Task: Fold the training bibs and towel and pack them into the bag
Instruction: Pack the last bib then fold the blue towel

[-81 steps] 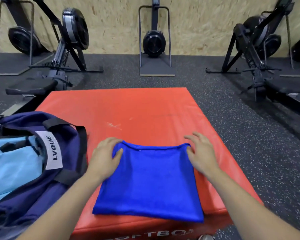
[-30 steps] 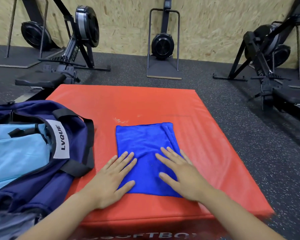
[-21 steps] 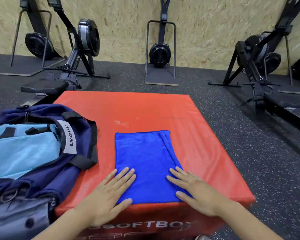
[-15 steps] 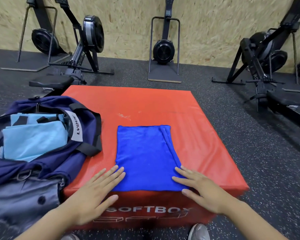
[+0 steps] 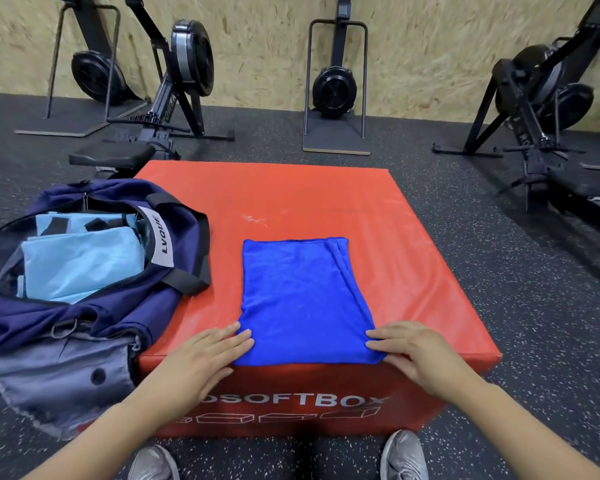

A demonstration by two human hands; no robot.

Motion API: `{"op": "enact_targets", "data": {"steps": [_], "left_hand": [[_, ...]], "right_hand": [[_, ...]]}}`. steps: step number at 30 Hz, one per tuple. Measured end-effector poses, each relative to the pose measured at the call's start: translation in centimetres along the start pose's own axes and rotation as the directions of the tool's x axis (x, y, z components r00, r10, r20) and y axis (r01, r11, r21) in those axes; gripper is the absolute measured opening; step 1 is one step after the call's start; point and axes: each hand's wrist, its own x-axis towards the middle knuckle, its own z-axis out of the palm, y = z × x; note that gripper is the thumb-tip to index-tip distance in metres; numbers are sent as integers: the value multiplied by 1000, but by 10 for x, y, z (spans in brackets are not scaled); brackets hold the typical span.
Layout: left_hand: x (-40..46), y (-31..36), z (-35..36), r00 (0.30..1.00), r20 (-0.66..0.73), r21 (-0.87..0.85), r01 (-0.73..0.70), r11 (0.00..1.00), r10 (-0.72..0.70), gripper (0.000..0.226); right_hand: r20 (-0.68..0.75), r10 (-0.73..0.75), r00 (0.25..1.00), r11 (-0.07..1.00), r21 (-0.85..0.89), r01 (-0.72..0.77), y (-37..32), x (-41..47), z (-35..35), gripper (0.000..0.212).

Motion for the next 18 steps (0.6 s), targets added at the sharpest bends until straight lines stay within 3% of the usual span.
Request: {"op": "enact_targets", "data": {"steps": [5, 9, 11, 13, 18], "left_hand": [[17, -1, -3, 992, -105, -197, 46, 979, -67, 51], [30, 6, -31, 969, -91, -410, 176, 895, -232, 25], [40, 8, -51, 943, -94, -507, 231, 830, -320, 19], [54, 8, -69, 930, -115, -636, 201, 745, -349, 20], [106, -11, -77, 870, -142, -802, 178, 570, -471, 20]], "right_hand": [[18, 41, 999, 993, 109, -43, 2, 11, -9, 17], [126, 144, 981, 947, 271, -174, -10, 28, -38, 17], [180, 199, 963, 869, 422, -259, -15, 40, -59, 19], [222, 250, 942, 724, 603, -334, -19, 54, -79, 21], [91, 529, 844, 458, 806, -374, -12, 108, -81, 23]]}}
